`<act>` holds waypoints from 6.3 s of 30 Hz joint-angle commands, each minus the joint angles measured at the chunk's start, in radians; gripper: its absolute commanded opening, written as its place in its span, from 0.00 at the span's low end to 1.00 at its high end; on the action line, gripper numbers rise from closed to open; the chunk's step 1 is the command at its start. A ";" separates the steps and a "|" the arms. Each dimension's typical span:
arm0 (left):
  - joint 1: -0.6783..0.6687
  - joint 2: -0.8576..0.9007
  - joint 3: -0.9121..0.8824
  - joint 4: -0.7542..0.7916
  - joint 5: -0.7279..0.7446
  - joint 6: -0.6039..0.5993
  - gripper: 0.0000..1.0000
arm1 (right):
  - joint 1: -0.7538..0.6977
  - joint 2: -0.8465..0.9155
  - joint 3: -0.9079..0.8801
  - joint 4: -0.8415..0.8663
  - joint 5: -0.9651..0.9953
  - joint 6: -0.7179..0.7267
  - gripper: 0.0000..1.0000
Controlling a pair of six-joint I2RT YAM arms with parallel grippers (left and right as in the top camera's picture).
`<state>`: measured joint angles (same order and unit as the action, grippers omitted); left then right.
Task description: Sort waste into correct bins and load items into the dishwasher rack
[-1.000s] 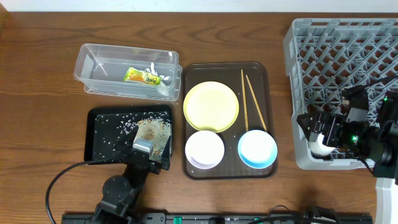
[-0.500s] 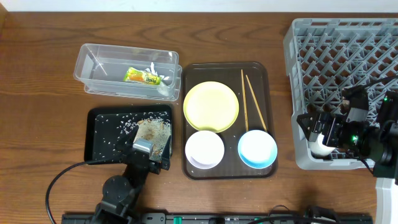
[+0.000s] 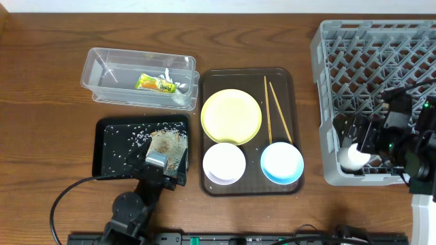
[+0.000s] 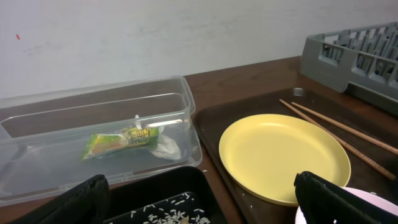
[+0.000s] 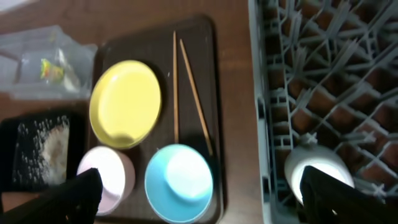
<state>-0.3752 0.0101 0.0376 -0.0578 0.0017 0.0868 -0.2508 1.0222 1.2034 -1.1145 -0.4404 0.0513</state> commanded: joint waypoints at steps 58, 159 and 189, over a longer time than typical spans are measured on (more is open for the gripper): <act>-0.003 -0.006 -0.034 -0.011 0.006 0.018 0.96 | 0.624 0.966 0.050 0.524 0.386 0.248 0.01; -0.003 -0.006 -0.034 -0.011 0.006 0.018 0.97 | 0.388 0.458 0.043 0.415 0.703 0.150 0.01; -0.003 -0.006 -0.034 -0.011 0.006 0.018 0.97 | 0.314 0.297 0.045 0.326 0.206 0.093 0.70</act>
<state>-0.3752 0.0101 0.0345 -0.0525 0.0055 0.0872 0.0364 1.3762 1.2427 -0.7647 -0.0380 0.1158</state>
